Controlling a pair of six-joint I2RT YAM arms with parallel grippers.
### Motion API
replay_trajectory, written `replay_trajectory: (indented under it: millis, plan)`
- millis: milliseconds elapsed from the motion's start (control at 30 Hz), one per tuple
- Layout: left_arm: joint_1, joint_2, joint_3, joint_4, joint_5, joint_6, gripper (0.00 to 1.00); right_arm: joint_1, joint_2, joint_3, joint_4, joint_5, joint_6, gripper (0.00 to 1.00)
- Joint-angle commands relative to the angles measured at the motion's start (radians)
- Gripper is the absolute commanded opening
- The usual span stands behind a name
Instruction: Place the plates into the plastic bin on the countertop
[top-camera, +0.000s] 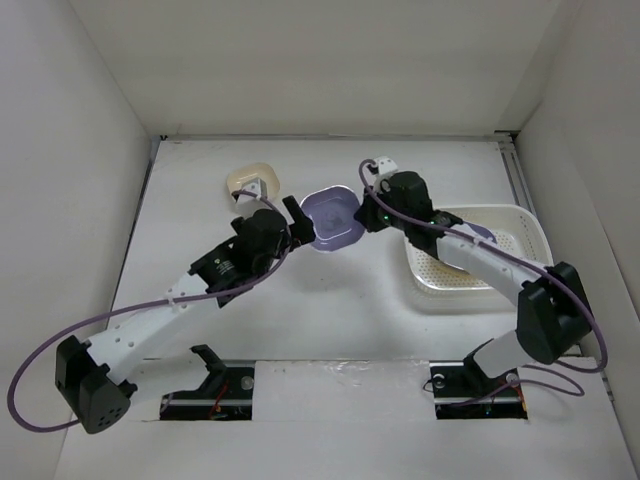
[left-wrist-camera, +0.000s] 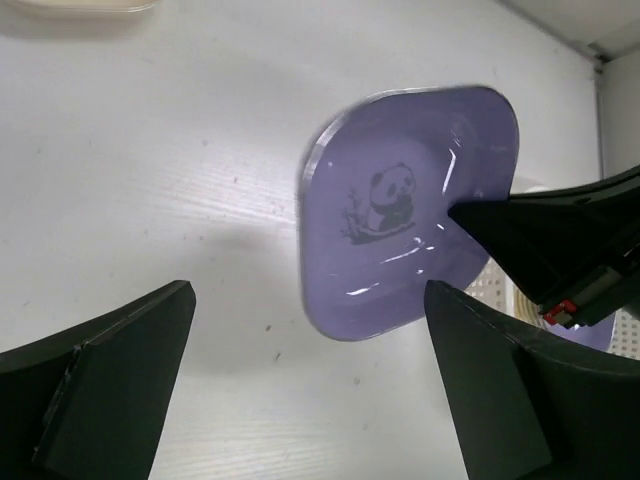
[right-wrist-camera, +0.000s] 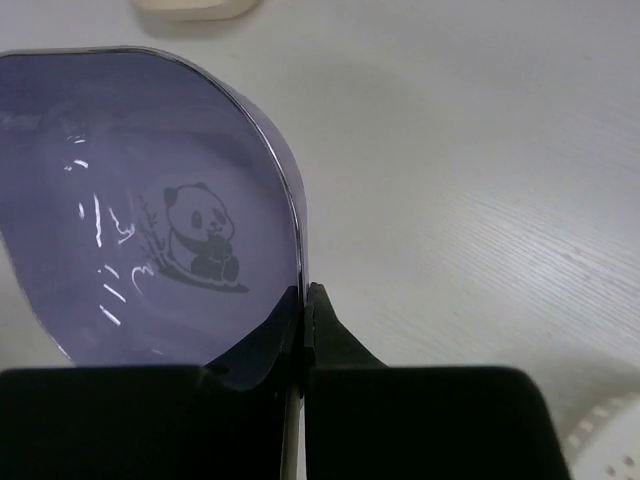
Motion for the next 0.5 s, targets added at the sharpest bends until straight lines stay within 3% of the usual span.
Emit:
replay_trajectory:
  millis: [0,300,467]
  plan:
    - [0.011,0.056,0.095,0.05,-0.049,0.03,0.99,-0.136,-0.107,-0.049,-0.011,0.119,0.049,0.0]
    - [0.082,0.282,0.29,-0.057,-0.101,0.008,0.99,-0.6,-0.484,-0.307,-0.102,0.233,0.155,0.0]
    - [0.091,0.343,0.33,-0.045,-0.042,0.008,0.99,-0.79,-0.556,-0.352,-0.178,0.199,0.111,0.0]
